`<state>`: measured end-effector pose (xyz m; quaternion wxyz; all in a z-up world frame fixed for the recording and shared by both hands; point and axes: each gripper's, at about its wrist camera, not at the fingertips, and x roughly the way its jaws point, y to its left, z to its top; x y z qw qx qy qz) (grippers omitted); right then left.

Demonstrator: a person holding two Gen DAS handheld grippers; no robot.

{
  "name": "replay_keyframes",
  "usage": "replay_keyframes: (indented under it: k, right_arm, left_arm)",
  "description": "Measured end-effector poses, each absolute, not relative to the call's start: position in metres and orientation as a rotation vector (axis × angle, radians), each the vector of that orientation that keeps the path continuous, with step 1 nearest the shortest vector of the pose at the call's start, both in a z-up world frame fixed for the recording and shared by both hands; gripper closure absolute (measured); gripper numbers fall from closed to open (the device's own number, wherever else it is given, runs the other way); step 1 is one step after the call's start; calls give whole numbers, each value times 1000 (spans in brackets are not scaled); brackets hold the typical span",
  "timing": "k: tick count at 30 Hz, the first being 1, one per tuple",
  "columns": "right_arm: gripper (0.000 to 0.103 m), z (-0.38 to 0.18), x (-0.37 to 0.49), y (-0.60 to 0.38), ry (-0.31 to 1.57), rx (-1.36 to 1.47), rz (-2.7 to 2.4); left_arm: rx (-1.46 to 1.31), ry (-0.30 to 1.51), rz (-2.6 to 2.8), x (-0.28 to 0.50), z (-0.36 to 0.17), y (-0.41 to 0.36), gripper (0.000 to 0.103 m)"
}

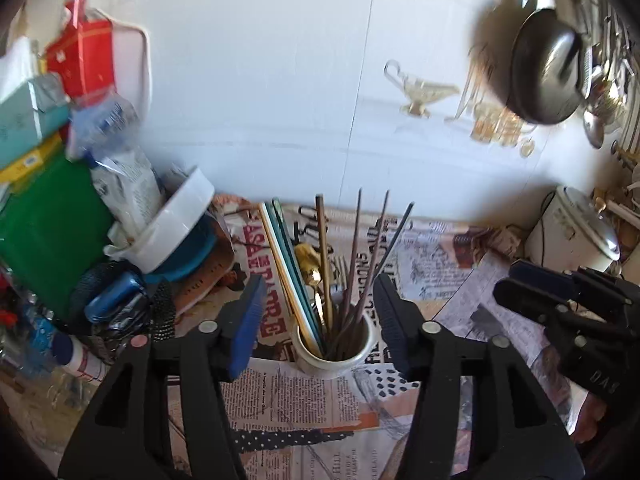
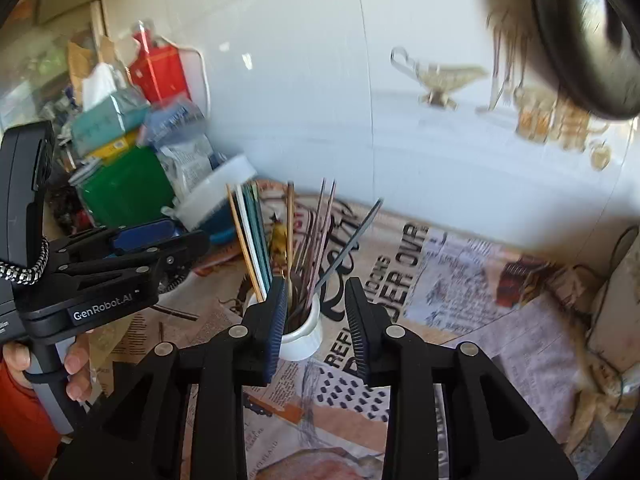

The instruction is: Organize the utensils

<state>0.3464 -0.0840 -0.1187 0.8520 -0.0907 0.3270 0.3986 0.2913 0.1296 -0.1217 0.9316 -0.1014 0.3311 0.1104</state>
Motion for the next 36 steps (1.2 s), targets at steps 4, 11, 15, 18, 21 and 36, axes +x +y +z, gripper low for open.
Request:
replay_keyframes:
  k: [4, 11, 15, 18, 21, 36]
  right_arm:
    - [75, -81, 325, -121, 578, -168, 877]
    - [75, -29, 280, -172, 404, -66, 911]
    - [74, -9, 244, -189, 308, -33, 917]
    - [64, 1, 217, -197, 258, -20, 897]
    - [54, 6, 194, -205, 233, -2, 872]
    - [3, 2, 128, -227, 193, 41, 761]
  left_arm:
    - [-190, 563, 244, 251, -82, 102, 45]
    - [-157, 378, 234, 180, -20, 68, 41]
    - [-136, 292, 191, 137, 4, 54, 37]
    - [-110, 249, 186, 107, 15, 45, 33]
    - [-100, 222, 181, 80, 21, 39, 20]
    - [-60, 169, 198, 7, 19, 28, 1]
